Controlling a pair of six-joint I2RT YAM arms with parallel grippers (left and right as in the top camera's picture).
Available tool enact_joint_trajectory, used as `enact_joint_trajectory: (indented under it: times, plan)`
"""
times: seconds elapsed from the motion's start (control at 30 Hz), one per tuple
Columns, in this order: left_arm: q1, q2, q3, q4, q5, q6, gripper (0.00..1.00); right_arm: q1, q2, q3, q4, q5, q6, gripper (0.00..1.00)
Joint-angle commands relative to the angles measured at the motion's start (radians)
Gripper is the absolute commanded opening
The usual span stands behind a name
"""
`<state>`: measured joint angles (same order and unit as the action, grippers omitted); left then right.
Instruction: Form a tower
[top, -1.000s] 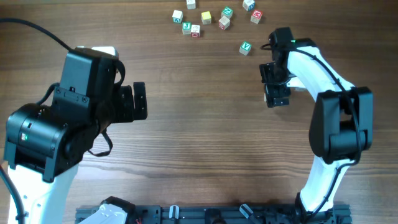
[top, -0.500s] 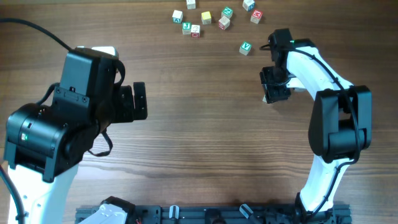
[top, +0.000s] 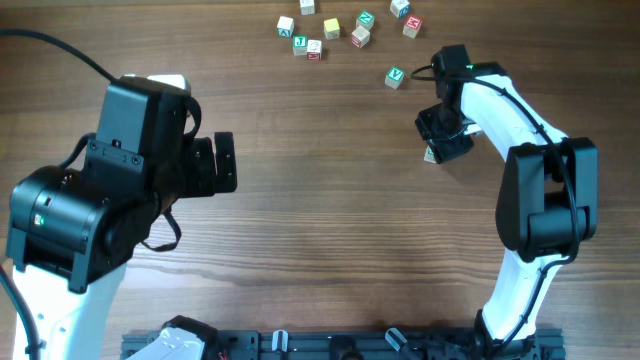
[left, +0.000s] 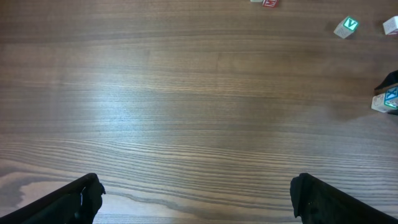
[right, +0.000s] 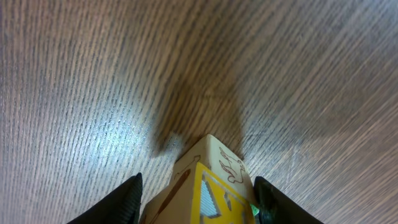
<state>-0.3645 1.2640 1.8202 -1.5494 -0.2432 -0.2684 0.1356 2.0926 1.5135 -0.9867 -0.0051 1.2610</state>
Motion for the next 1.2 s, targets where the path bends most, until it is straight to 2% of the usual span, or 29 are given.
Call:
enact_joint_trajectory:
  times: [0.0,0.07,0.2,0.33,0.43,0.53,0.6,0.63,0.67,0.83,0.93,1.0,1.17]
  plan:
    - [0.003,-0.003,-0.004,-0.001,-0.016,-0.011,1.0,0.001,0.021,-0.001,0.006,0.032,-0.084,0.56]
    - [0.003,-0.003,-0.004,-0.001,-0.016,-0.011,1.0,0.001,0.021,-0.001,0.006,0.032,-0.092,0.55]
    - [0.003,-0.003,-0.004,-0.001,-0.016,-0.011,1.0,0.001,0.021,-0.001,-0.002,0.032,-0.137,0.39]
    - [0.003,-0.003,-0.004,-0.001,-0.016,-0.011,1.0,0.001,0.021,-0.001,-0.004,0.032,-0.16,0.37]
    - [0.003,-0.003,-0.004,-0.001,-0.016,-0.012,1.0,0.001,0.021,-0.001,-0.004,0.032,-0.161,0.28]
    - [0.003,-0.003,-0.004,-0.001,-0.016,-0.011,1.0,0.003,0.021,-0.001,-0.01,0.027,-0.162,0.27]
    - [0.003,-0.003,-0.004,-0.001,-0.016,-0.011,1.0,0.003,0.021,-0.001,-0.024,0.028,-0.166,0.38]
    - [0.003,-0.003,-0.004,-0.001,-0.016,-0.011,1.0,0.003,0.021,-0.001,-0.024,0.027,-0.184,0.51]
    - [0.003,-0.003,-0.004,-0.001,-0.016,-0.012,1.0,0.003,0.021,-0.001,-0.027,0.028,-0.189,0.59]
    - [0.003,-0.003,-0.004,-0.001,-0.016,-0.011,1.0,0.003,0.008,0.01,-0.032,0.028,-0.19,0.73]
    - [0.003,-0.003,-0.004,-0.001,-0.016,-0.011,1.0,0.003,-0.019,0.027,-0.037,0.028,-0.214,0.86]
    - [0.003,-0.003,-0.004,-0.001,-0.016,-0.011,1.0,0.003,-0.037,0.029,-0.039,0.028,-0.215,0.9]
    - [0.003,-0.003,-0.004,-0.001,-0.016,-0.011,1.0,0.003,-0.048,0.029,-0.041,0.032,-0.248,0.91]
